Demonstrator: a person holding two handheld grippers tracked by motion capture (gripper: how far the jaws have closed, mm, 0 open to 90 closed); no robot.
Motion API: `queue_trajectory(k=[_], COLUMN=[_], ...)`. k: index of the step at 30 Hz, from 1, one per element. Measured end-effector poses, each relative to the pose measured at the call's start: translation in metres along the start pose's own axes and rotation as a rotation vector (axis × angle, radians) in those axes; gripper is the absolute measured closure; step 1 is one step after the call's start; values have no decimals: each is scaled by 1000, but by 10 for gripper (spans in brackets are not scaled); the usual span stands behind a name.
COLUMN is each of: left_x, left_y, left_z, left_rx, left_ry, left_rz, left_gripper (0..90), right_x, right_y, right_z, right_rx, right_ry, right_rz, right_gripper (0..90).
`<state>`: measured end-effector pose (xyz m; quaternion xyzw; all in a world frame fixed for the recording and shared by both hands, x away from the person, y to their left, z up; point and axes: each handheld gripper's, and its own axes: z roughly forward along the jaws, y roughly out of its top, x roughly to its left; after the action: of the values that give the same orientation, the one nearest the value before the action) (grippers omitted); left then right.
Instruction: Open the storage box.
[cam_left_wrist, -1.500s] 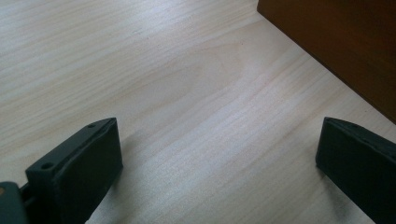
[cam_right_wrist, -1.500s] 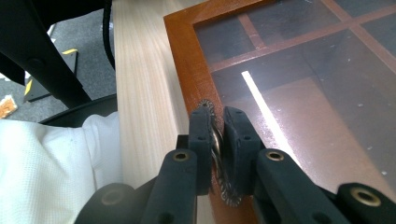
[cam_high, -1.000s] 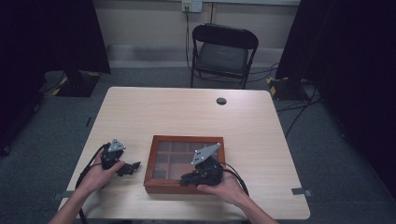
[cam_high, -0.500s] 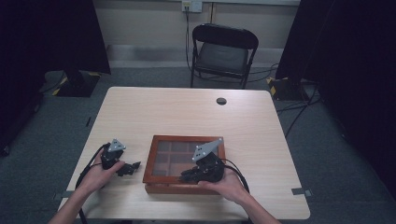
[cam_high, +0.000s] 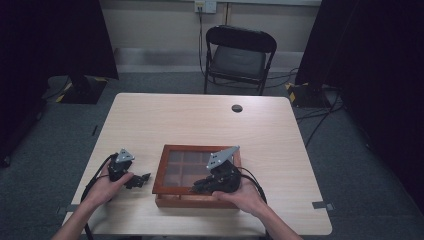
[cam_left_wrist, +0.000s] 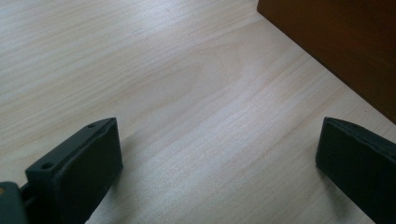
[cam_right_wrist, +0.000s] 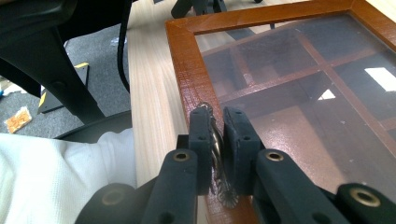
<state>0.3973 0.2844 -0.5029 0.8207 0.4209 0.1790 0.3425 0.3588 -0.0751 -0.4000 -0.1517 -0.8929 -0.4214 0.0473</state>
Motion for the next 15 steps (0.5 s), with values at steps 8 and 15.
queue_trajectory(k=[8, 15], left_x=[0, 0], left_y=[0, 0], left_z=[0, 0], left_rx=[0, 0], left_ry=[0, 0], left_rz=[0, 0], left_gripper=[0, 0], right_x=[-1, -1], right_y=[6, 14], right_z=[-5, -9], right_rx=[-7, 12], right_ry=[-2, 0], right_rz=[-7, -6], right_gripper=[828, 828])
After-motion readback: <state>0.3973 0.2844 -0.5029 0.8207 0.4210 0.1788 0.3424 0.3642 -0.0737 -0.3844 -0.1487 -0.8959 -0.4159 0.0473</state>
